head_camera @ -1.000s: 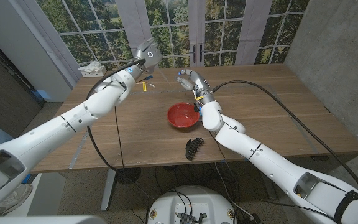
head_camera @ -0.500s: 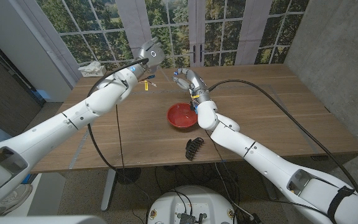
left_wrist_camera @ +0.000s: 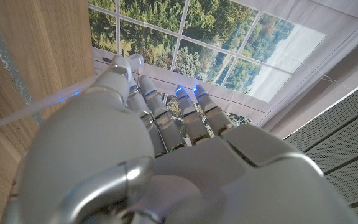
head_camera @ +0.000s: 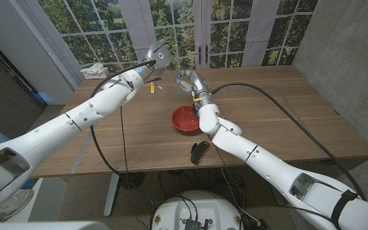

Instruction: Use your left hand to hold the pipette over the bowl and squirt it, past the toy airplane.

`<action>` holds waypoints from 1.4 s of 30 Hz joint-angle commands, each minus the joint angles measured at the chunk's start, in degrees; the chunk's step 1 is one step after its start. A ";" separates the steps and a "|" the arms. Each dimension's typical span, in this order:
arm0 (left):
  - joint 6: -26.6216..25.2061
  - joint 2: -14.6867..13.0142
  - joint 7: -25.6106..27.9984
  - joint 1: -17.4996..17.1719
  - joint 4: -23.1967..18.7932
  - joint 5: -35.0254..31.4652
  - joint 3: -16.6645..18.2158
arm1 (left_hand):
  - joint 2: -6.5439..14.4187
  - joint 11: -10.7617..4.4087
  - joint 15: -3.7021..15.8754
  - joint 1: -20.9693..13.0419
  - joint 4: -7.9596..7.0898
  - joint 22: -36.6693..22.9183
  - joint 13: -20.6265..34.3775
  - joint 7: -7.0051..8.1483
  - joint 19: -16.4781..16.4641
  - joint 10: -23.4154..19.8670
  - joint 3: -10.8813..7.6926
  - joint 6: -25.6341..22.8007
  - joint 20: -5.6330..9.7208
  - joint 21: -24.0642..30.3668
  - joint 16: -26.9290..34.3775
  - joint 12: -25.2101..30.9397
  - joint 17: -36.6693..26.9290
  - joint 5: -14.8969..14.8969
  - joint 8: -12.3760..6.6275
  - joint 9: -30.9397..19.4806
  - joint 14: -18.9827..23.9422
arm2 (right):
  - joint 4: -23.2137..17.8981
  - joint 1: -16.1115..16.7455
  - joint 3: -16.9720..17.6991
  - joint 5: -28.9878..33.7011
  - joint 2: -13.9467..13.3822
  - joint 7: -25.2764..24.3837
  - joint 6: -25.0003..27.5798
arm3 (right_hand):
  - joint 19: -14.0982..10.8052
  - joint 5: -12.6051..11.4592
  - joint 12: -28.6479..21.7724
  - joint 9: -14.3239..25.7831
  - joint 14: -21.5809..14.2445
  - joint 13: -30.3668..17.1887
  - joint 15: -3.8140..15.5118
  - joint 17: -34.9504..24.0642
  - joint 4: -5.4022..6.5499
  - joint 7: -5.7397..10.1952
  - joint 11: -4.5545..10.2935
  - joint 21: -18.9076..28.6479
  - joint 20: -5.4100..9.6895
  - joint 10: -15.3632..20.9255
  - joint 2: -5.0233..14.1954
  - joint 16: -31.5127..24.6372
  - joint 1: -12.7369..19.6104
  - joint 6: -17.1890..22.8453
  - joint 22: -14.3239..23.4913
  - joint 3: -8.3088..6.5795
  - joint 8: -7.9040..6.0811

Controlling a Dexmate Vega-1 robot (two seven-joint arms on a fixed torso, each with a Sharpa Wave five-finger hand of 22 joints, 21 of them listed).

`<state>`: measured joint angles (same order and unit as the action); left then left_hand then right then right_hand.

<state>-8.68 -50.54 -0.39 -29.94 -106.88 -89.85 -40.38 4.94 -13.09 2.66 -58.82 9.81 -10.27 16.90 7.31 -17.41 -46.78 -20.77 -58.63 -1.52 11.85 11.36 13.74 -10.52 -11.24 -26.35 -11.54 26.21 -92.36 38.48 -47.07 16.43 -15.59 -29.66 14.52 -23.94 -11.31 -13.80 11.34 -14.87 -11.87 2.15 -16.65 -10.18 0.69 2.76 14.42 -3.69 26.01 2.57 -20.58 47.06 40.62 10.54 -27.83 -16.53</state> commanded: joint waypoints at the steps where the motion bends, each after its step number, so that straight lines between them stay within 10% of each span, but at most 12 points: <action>1: 1.86 0.09 -1.08 0.97 -0.75 -1.06 -0.69 | 0.43 0.22 10.23 -0.17 0.01 -0.06 0.19 1.40 -0.20 -0.05 0.22 -1.66 0.30 -0.20 -0.31 -0.20 -0.31 -0.26 -1.98 -0.18 0.50 | 1.14 -0.31 -0.74 -0.13 0.91 -0.79 0.24 | -0.32 0.23 -0.21 0.24 -0.41 -0.12 1.94 -0.27 0.12 -0.16 0.16 0.28 0.20 0.59 0.09 -0.37 0.79 0.62 0.26 0.25 -0.33; 23: 4.39 0.62 -2.27 1.82 -0.97 0.25 -0.82 | 0.39 0.23 10.25 -0.18 0.00 -0.06 0.22 1.36 -0.11 -0.11 0.47 -1.94 0.34 -0.23 -0.36 -0.29 -0.30 -0.29 -2.07 -0.07 0.42 | 5.07 -1.58 -2.05 1.57 2.61 -4.10 -1.35 | -1.49 0.34 -2.34 0.56 -4.20 -2.17 3.89 -1.98 0.73 -0.01 1.74 0.59 0.59 5.00 0.55 -3.14 2.01 3.01 0.38 2.19 -1.03; 42: 5.65 0.57 -3.40 2.09 -1.42 1.02 -0.87 | 0.34 0.22 10.23 -0.22 0.01 -0.06 0.25 1.32 -0.01 -0.09 0.69 -2.16 0.35 -0.25 -0.35 -0.41 -0.30 -0.32 -2.11 0.02 0.41 | 7.87 -2.23 -2.85 2.95 4.35 -6.90 -2.56 | -2.98 0.57 -6.53 2.14 -7.72 -7.36 5.70 -6.48 0.57 0.16 3.56 1.32 1.17 9.90 0.34 -7.85 4.27 8.06 0.67 5.39 -4.59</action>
<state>-3.59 -49.95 -3.13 -27.91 -107.93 -89.22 -41.30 4.76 -13.08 2.66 -59.06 9.83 -10.26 16.90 7.17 -17.42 -46.76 -20.31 -58.77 -1.53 11.61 10.87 13.53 -10.52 -11.06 -27.70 -11.28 26.21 -86.01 36.63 -49.35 18.46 -12.26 -34.92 12.28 -26.65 -10.90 -19.59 13.03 -21.94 -18.41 2.45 -22.47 -9.54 0.75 6.22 15.49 -2.49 34.99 3.64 -27.79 50.83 47.92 11.08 -22.90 -20.40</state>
